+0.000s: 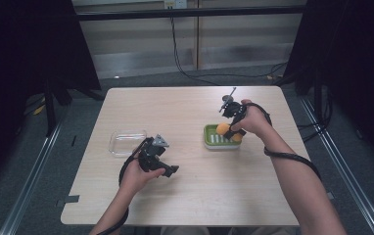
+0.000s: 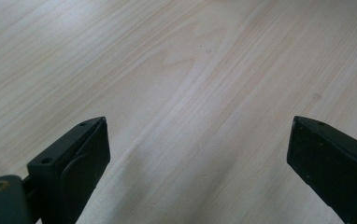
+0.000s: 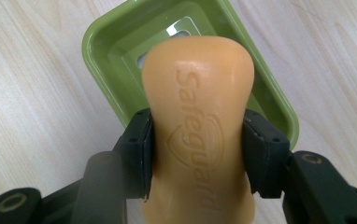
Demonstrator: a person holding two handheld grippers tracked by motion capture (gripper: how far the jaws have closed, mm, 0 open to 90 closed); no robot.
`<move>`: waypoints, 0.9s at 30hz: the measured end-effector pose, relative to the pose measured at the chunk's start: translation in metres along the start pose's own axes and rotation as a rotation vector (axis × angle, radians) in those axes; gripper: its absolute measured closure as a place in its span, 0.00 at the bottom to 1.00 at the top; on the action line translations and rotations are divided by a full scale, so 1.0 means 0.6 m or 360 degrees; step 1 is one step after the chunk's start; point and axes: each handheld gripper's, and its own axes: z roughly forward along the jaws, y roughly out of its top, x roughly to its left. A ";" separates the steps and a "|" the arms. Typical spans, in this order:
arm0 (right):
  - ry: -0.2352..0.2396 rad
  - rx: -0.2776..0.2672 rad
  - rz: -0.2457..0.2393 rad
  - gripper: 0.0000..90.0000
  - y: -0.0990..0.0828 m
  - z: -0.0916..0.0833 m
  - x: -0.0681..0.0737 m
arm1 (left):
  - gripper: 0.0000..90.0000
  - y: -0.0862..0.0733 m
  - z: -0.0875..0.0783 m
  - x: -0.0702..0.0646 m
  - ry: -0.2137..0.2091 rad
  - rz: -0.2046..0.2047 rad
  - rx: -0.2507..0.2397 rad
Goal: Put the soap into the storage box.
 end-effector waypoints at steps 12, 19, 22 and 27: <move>0.0006 0.0008 -0.0030 0.56 0.001 0.003 -0.005 | 0.07 -0.002 0.004 0.000 -0.0002 -0.0008 0.0003; 0.0010 0.0005 -0.0035 0.56 0.003 0.006 -0.005 | 0.07 -0.002 0.005 0.001 0.0000 -0.0005 0.0005; 0.0008 0.0006 -0.0038 0.56 0.004 0.006 -0.005 | 0.07 -0.002 0.004 0.000 0.0006 -0.0015 0.0009; 0.0004 0.0008 -0.0043 0.55 0.005 0.009 -0.004 | 0.07 -0.002 0.004 0.002 0.0003 0.0003 0.0010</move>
